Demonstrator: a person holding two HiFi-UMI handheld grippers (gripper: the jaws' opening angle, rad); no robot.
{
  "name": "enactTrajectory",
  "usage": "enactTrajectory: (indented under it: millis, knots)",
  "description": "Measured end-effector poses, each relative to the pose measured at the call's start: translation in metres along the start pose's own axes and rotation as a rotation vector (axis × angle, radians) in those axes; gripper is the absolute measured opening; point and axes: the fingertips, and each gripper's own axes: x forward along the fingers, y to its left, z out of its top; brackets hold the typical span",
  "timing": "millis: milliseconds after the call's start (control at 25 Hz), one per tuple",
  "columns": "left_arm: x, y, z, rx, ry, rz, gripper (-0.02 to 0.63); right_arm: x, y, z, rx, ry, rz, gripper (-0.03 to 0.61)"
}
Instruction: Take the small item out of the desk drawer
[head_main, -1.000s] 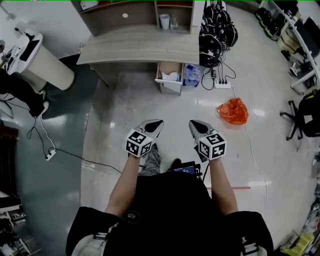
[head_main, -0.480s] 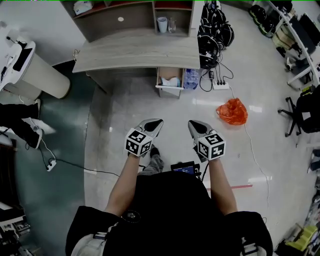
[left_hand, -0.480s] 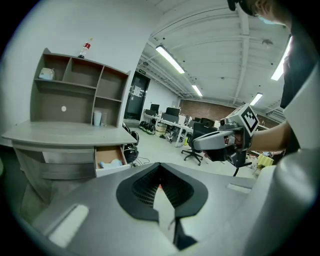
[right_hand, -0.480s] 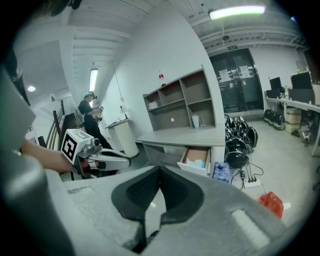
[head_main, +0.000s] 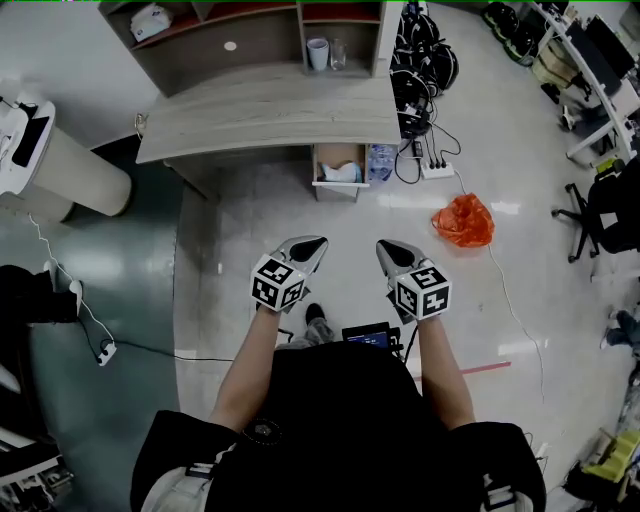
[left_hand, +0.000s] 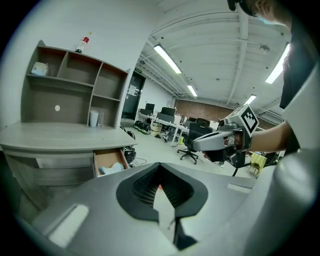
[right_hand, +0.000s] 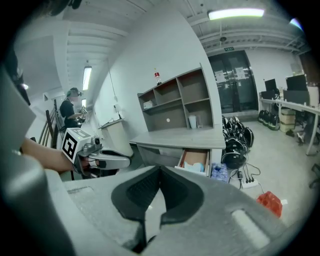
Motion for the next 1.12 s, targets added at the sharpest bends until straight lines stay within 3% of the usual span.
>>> enactTrajectory:
  millis: [480,840,1120]
  knots:
    - [-0.004,0.047,0.018,0.032,-0.006,-0.062,0.002,0.038,0.015,0.018,0.002,-0.014,-0.063,0.002]
    - [-0.002,0.043,0.005,0.015,0.012,-0.115,0.002,0.035,0.017,0.008,0.024,0.005,-0.106,0.002]
    - [0.006,0.048,0.001,-0.004,0.018,-0.099,0.002,0.044,0.010,0.006,0.031,0.014,-0.088,0.002]
